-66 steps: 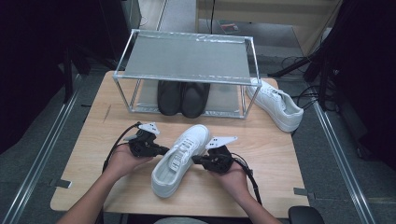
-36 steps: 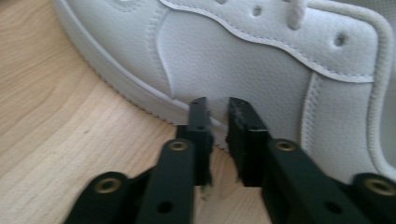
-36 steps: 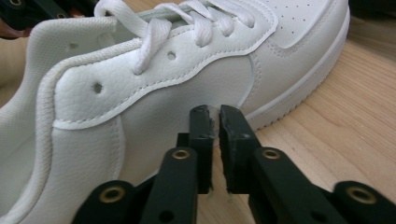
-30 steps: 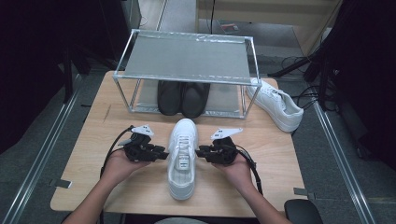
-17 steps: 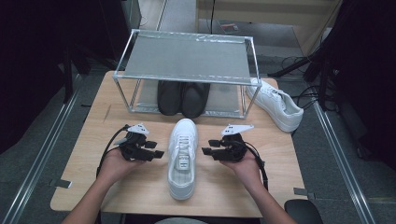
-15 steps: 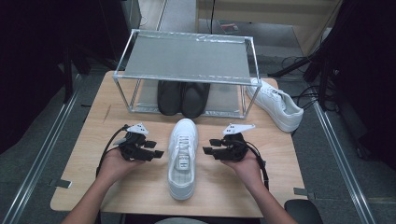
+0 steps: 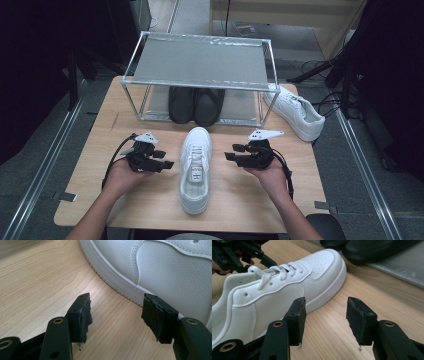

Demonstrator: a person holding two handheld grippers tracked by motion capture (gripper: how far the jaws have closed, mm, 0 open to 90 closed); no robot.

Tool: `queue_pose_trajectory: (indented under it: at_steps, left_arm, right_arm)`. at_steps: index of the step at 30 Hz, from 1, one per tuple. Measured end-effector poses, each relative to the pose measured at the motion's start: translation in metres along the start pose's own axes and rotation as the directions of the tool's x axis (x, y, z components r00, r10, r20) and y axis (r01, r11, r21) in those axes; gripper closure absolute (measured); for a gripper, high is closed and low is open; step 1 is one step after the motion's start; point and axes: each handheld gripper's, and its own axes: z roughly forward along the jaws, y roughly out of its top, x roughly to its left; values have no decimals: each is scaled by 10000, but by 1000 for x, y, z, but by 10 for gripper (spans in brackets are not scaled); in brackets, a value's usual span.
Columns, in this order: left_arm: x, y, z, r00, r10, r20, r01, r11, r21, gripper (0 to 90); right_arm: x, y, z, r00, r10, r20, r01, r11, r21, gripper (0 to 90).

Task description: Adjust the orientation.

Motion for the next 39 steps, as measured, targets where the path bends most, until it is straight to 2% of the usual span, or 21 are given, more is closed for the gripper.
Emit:
queue_pose_trajectory:
  at_steps: [13, 20, 22, 25, 31, 39]
  left_arm:
    - [1, 1, 2, 10000, -14, -24, 14, 10000, 10, 403]
    - [1, 2, 3, 10000, 15, 10, -15, 10000, 50, 403]
    - [1, 2, 3, 10000, 51, 0, -51, 9999, 88, 403]
    - [2, 1, 3, 10000, 52, -17, -52, 10000, 81, 403]
    - [1, 2, 3, 10000, 59, 13, -59, 9999, 92, 403]
    - [-2, 2, 4, 9997, 229, 65, -230, 9997, 115, 403]
  right_arm:
    - [-24, 1, -22, 9980, 307, 560, -293, 9992, -256, 496]
    - [-39, 1, -32, 9938, 429, 1025, -382, 9981, -480, 492]
    - [-43, 1, -35, 9919, 529, 1158, -490, 9981, -365, 492]
    - [-49, 3, -39, 9895, 402, 1389, -364, 9989, -301, 492]
    - [-69, 2, -46, 9793, 629, 1922, -585, 9979, -282, 503]
    - [-103, 1, -51, 9602, 1281, 2481, -1226, 9917, -377, 508]
